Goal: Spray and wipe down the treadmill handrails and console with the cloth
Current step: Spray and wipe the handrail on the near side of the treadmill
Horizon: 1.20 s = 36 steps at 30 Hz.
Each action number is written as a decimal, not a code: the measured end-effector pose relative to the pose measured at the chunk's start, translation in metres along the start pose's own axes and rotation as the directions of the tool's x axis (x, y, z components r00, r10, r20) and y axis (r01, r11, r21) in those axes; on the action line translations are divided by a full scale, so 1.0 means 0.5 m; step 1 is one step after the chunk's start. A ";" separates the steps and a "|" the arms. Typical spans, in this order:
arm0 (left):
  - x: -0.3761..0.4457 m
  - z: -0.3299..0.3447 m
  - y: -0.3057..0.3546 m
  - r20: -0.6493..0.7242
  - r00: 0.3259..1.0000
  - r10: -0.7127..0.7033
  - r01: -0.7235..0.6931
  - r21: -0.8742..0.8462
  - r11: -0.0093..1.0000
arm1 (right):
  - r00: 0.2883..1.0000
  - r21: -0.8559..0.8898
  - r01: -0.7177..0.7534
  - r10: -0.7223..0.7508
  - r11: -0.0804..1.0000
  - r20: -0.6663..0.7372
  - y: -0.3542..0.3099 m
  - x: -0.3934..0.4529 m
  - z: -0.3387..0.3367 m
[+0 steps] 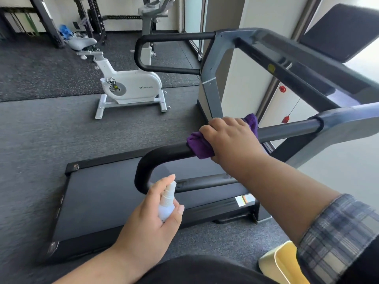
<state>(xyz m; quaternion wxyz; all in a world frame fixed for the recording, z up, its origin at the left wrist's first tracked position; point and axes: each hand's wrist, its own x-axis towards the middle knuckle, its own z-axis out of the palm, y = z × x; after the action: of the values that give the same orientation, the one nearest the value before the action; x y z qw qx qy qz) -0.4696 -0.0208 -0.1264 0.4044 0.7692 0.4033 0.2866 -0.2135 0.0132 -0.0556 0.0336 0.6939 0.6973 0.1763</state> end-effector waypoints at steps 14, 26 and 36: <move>0.091 0.218 0.133 0.008 1.000 -0.021 0.020 0.035 0.999 | 1.000 0.008 -0.001 0.001 1.000 0.003 0.223 -0.064 0.053; 0.111 0.350 0.206 -0.036 0.997 -0.065 0.067 0.055 0.996 | 0.994 -0.023 0.018 -0.020 1.000 -0.106 0.401 -0.128 0.099; 0.101 0.368 0.205 -0.095 0.990 -0.104 0.108 0.042 0.993 | 0.997 -0.075 -0.080 0.079 0.994 -0.011 0.382 -0.117 0.098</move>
<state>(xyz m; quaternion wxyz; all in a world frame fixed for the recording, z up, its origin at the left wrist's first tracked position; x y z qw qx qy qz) -0.2629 -0.0856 -0.1265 0.3818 0.7418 0.4687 0.2905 -0.0143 -0.0389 -0.0572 0.0499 0.7187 0.6620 0.2065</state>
